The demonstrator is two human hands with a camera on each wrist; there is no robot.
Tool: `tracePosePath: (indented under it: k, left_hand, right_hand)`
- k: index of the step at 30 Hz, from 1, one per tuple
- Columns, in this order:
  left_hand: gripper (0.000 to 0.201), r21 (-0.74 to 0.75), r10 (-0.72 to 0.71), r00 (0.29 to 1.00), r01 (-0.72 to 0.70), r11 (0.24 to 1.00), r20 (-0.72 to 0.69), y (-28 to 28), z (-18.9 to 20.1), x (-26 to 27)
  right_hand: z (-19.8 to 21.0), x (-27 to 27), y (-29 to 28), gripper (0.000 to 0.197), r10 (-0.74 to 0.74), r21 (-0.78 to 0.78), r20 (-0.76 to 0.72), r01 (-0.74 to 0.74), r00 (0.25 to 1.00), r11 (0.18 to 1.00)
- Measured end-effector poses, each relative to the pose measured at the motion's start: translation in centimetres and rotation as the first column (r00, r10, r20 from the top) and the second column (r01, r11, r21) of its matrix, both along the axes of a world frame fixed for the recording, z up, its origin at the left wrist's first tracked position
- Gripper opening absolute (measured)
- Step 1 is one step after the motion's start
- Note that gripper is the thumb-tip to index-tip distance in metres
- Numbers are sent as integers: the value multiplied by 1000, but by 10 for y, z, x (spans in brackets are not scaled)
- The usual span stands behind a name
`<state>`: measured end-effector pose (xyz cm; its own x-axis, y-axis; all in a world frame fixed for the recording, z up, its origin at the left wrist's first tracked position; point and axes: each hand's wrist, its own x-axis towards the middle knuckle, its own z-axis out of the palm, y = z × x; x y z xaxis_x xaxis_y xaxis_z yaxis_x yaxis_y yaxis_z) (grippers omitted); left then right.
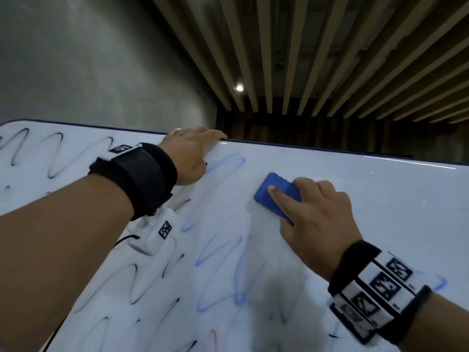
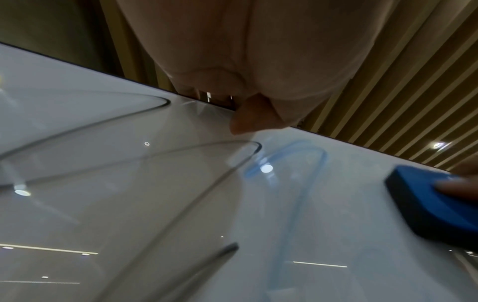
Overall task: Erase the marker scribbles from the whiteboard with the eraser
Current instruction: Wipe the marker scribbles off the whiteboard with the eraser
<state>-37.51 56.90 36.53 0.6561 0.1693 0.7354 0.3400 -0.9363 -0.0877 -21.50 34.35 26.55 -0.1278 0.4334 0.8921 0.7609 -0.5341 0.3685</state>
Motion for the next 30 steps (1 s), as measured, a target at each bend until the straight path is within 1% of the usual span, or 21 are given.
tracePosePath:
  k: [3,5,8,10,11,12,14,16,17,19,21,23,24,25,26,27,29,30]
  left_hand:
    - [70,-14,-2,1000,3,1000,21,-1,0,1]
    - [69,-28,-10,1000,10,1000,22,-2,0,0]
    - [68,-47,5,1000,-4,999,21,-8,-2,-2]
    - [68,-71,34,999,-33,997,16,-12,-2,-4]
    - [68,-81,48,999,-47,996,14,-14,-1,-5]
    - [69,-91,59,998,-58,994,10,-15,-1,-5]
    - [69,-103,69,998,-68,992,10,-16,-2,-6]
    - [70,-112,70,997,-68,991,11,-19,-2,-5]
    - [70,-117,70,997,-68,991,12,-19,-2,-5]
    - [68,-123,61,998,-60,991,5,-19,-1,-8]
    - [67,-120,45,999,-46,992,-9,-20,1,-11]
    - [66,-114,39,999,-42,993,-26,-20,5,-12]
    - [65,-117,44,999,-47,992,-27,-20,6,-13]
    - [64,-118,51,998,-53,992,-25,-18,7,-13]
    - [63,-115,60,998,-62,991,-21,-15,8,-15]
    - [63,-111,75,997,-77,991,-18,-11,7,-17]
    - [66,-108,111,993,-113,988,-25,-2,6,-24]
    - [68,-110,124,992,-127,986,-28,2,5,-28]
  right_hand:
    - [21,-16,27,56,15,-2,-28,-15,1000,1000]
    - [18,-12,21,57,18,-34,-21,-18,1000,999]
    - [-19,17,-23,59,-8,-87,-14,7,1000,996]
    - [-47,37,-60,57,-40,-93,-29,37,999,995]
    - [-54,44,-73,55,-57,-84,-34,54,998,995]
    - [-54,48,-81,53,-70,-69,-35,67,997,995]
    - [-42,48,-79,51,-77,-15,-47,76,996,997]
    - [-28,39,-57,53,-53,27,-60,55,997,998]
    - [-24,30,-41,55,-24,23,-67,25,998,999]
    - [-32,13,-11,55,47,-33,-57,-49,997,998]
    - [-61,-1,11,58,88,-136,-30,-91,996,987]
    - [-93,-6,15,63,104,-268,-6,-102,995,958]
    - [-98,-5,10,64,114,-314,3,-107,994,943]
    - [-93,-1,2,63,122,-326,21,-109,992,939]
    - [-83,4,-5,63,111,-305,30,-97,993,947]
    - [-69,10,-12,62,84,-248,27,-74,996,966]
    - [-43,19,-20,60,44,-93,-37,-48,998,995]
    - [-41,16,-19,60,41,-45,-71,-44,997,998]
